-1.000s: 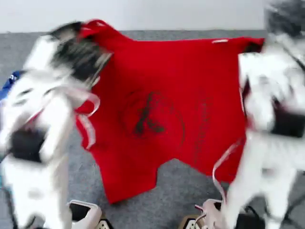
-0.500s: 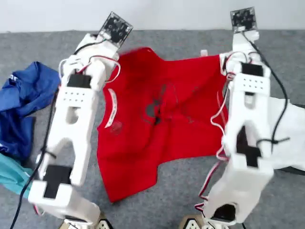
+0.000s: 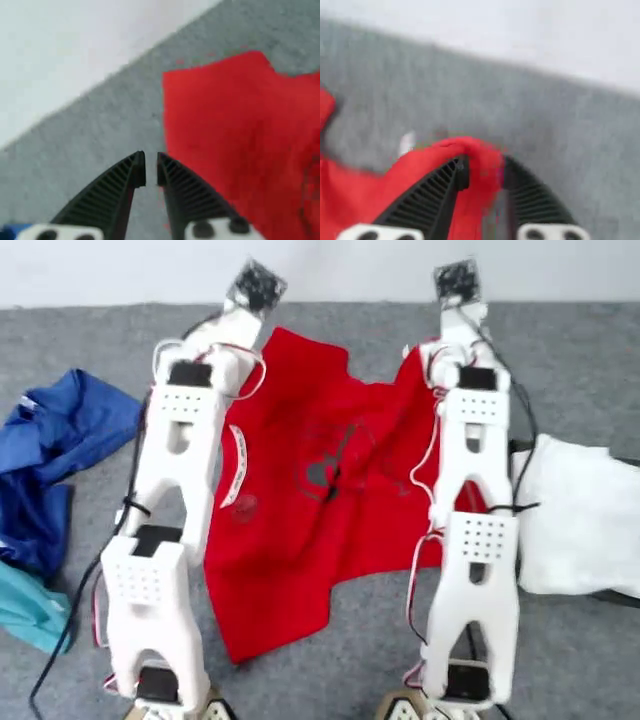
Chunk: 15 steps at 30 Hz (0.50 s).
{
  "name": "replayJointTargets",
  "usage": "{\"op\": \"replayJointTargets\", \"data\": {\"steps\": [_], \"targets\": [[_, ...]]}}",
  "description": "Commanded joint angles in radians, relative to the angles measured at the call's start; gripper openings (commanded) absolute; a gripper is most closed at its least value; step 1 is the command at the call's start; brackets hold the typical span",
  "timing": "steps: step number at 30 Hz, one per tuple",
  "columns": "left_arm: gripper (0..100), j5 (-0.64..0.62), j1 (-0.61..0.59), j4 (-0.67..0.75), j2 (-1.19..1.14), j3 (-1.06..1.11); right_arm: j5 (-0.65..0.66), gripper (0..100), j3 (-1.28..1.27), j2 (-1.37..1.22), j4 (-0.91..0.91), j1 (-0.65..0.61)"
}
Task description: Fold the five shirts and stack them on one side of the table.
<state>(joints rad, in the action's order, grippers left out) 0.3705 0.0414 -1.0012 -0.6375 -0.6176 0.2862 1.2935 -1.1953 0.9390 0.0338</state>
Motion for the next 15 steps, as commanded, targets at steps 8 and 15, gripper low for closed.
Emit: {"op": "replayJointTargets", "data": {"steps": [8, 15], "targets": [[13, -0.064, -0.008, -0.758, 0.025, -0.453, 0.173, 22.7, 0.364, 0.139, 0.550, 0.022], [13, 0.003, 0.120, -0.758, 0.330, 0.105, 0.184, 22.2, 0.353, 0.351, 0.862, 0.093]]}}
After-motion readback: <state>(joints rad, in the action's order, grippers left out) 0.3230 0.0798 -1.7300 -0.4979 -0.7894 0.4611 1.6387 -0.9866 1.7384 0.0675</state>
